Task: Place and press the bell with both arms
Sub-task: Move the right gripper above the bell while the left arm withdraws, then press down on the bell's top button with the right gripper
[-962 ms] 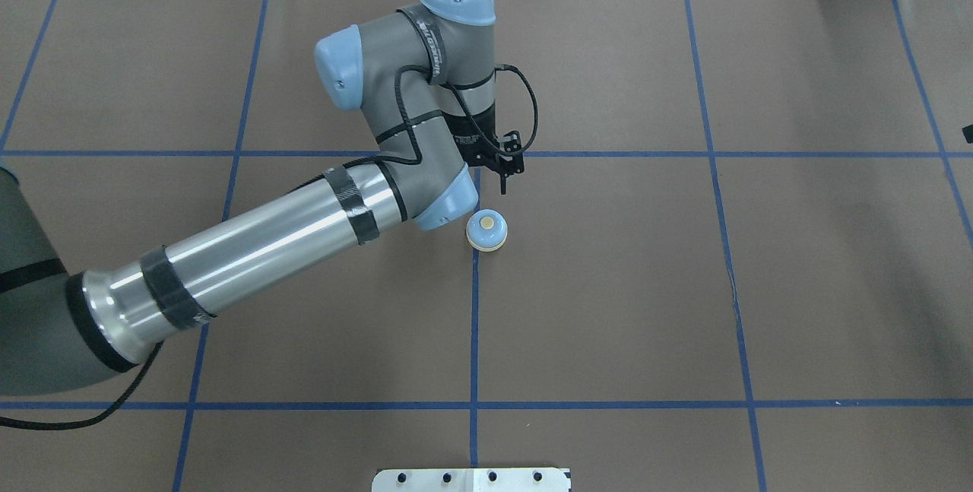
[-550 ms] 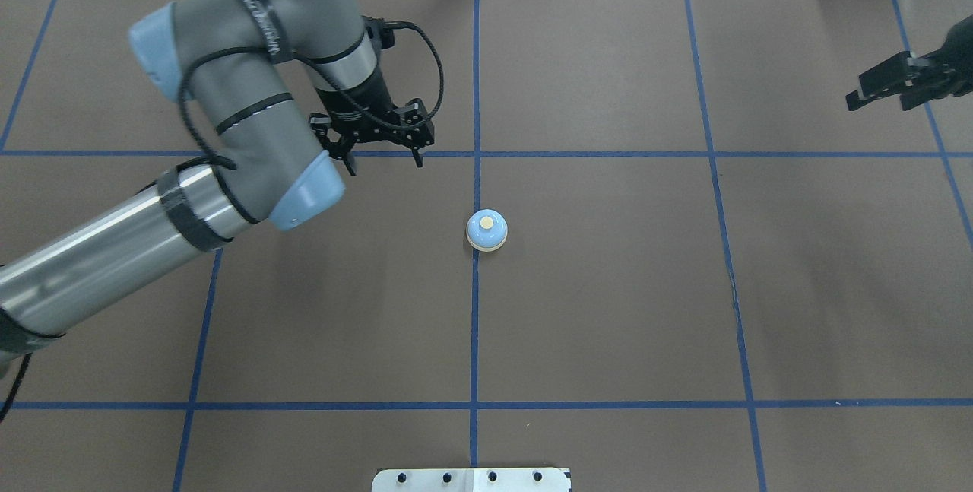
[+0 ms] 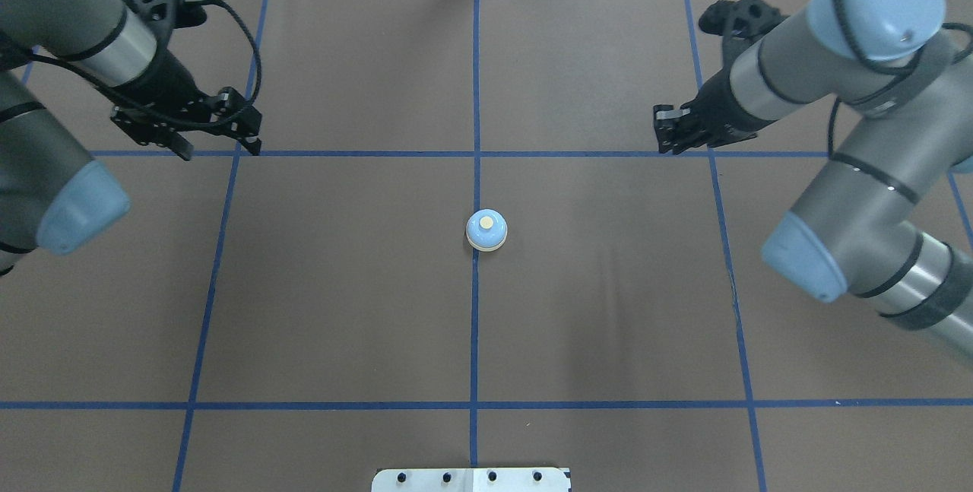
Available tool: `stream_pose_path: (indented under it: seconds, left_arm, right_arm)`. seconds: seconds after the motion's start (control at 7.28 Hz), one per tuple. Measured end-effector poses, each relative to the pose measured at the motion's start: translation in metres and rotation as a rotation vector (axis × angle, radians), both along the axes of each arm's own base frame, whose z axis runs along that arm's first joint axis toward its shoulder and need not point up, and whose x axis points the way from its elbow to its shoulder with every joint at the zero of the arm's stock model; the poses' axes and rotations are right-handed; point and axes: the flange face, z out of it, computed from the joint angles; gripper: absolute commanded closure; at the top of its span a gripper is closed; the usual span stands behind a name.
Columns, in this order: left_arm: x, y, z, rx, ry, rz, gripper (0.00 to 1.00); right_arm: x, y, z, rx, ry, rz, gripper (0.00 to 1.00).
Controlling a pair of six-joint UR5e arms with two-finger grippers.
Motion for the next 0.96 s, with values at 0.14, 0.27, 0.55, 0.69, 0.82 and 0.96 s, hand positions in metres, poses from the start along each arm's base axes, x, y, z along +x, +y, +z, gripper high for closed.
stream_pose_path:
  seconds: [0.14, 0.27, 0.55, 0.69, 0.82, 0.96]
  left_arm:
    - [-0.027, 0.001, 0.018, 0.025, -0.014, -0.004, 0.02]
    - [-0.052, 0.0, 0.036, 0.047, -0.03, -0.008, 0.02]
    - [-0.089, 0.001, 0.065, 0.081, -0.056, -0.004, 0.02]
    - [-0.096, 0.001, 0.071, 0.087, -0.063, -0.006, 0.01]
    - [-0.1, 0.001, 0.073, 0.089, -0.068, -0.008, 0.01]
    - [-0.101, 0.002, 0.074, 0.09, -0.07, -0.008, 0.01]
  right_arm:
    - [-0.044, 0.008, -0.025, -0.044, 0.008, -0.012, 1.0]
    - [-0.086, 0.012, -0.051, -0.102, 0.007, -0.006, 1.0]
    - [-0.157, 0.016, -0.088, -0.189, 0.013, 0.004, 1.0]
    - [-0.177, 0.023, -0.095, -0.209, 0.019, 0.003, 1.0]
    - [-0.191, 0.026, -0.096, -0.214, 0.031, 0.008, 1.0]
    - [-0.203, 0.025, -0.095, -0.213, 0.043, 0.015, 1.0]
